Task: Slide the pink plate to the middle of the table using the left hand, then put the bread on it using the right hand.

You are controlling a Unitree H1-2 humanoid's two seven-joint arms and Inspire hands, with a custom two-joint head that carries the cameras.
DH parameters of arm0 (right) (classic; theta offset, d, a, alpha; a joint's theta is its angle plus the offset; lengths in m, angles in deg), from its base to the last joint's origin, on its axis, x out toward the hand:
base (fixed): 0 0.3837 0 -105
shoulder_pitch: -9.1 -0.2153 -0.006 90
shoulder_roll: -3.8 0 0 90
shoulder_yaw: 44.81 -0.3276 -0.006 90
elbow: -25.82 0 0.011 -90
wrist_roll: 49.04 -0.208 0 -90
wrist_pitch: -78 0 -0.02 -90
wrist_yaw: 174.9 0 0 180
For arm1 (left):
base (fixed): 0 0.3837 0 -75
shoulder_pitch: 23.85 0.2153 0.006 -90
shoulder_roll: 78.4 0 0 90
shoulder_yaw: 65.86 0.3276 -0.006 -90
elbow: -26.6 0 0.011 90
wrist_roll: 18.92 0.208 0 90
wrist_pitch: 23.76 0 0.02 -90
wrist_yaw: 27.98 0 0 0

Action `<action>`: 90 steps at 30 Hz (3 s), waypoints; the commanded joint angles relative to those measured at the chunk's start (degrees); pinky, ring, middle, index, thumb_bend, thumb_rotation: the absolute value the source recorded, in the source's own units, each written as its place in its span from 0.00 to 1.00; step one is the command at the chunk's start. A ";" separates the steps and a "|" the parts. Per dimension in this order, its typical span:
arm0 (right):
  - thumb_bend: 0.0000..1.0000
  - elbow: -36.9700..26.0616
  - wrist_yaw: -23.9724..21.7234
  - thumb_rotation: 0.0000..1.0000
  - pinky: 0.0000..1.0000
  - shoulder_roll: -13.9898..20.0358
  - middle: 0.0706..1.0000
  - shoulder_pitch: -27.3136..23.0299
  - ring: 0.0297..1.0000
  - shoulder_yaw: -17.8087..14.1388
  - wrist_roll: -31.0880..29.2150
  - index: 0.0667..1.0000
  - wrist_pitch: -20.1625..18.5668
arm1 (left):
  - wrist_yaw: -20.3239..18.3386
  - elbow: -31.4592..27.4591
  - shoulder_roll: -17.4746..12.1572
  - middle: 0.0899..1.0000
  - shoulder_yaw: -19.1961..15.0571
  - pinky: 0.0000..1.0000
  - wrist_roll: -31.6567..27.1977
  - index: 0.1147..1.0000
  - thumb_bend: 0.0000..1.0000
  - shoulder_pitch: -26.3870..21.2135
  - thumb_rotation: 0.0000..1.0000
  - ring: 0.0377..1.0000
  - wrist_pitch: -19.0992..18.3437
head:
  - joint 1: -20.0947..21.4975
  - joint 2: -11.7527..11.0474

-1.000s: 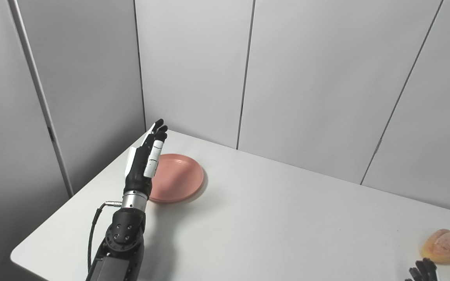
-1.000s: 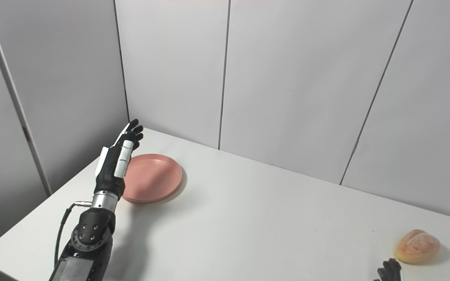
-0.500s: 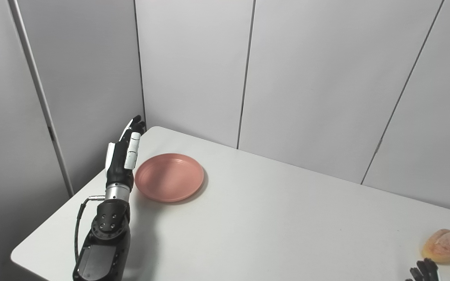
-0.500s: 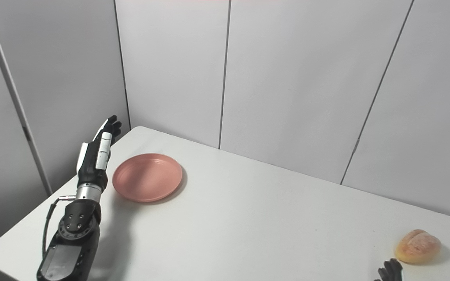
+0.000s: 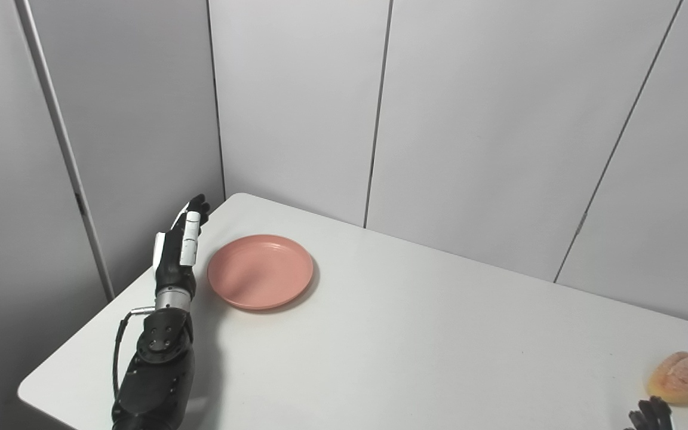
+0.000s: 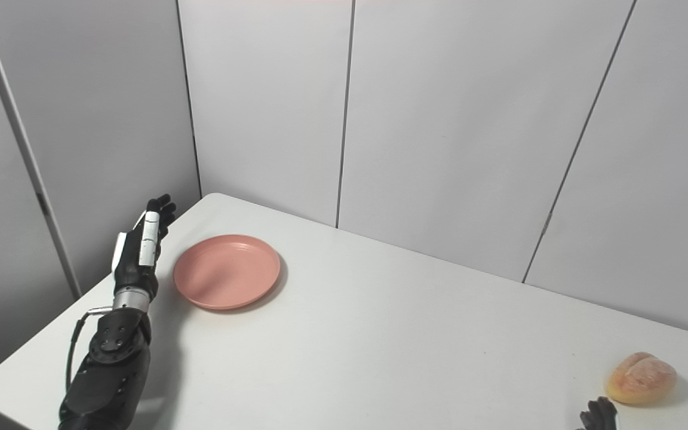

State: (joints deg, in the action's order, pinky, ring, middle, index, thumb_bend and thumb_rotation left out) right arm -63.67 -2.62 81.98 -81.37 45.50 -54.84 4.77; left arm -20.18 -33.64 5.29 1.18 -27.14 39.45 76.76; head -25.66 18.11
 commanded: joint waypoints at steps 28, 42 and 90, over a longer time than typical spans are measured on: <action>0.70 -0.62 0.00 0.85 1.00 -0.53 1.00 1.10 1.00 0.25 -0.63 1.00 0.04 | -0.51 8.87 -0.82 0.87 3.67 1.00 -0.50 0.83 0.73 -4.10 1.00 0.92 5.46 | -0.01 0.83; 0.69 -0.64 0.04 0.84 1.00 -0.71 1.00 0.95 1.00 0.25 -0.88 1.00 -0.43 | -2.96 8.80 0.72 0.88 6.35 1.00 -1.41 0.85 0.74 -3.65 1.00 0.92 6.19 | 0.12 0.70; 0.58 -3.09 -0.99 0.85 1.00 -0.17 1.00 1.17 1.00 1.82 0.30 1.00 -1.20 | -3.86 9.98 11.75 0.88 13.62 0.95 -0.33 0.83 0.74 -9.46 1.00 0.91 5.10 | 5.15 3.38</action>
State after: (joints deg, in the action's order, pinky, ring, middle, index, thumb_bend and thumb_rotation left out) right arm -65.59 -3.92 82.34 -80.34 46.99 -54.58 3.59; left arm -23.65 -22.17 16.99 14.24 -28.53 33.06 81.51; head -20.66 21.36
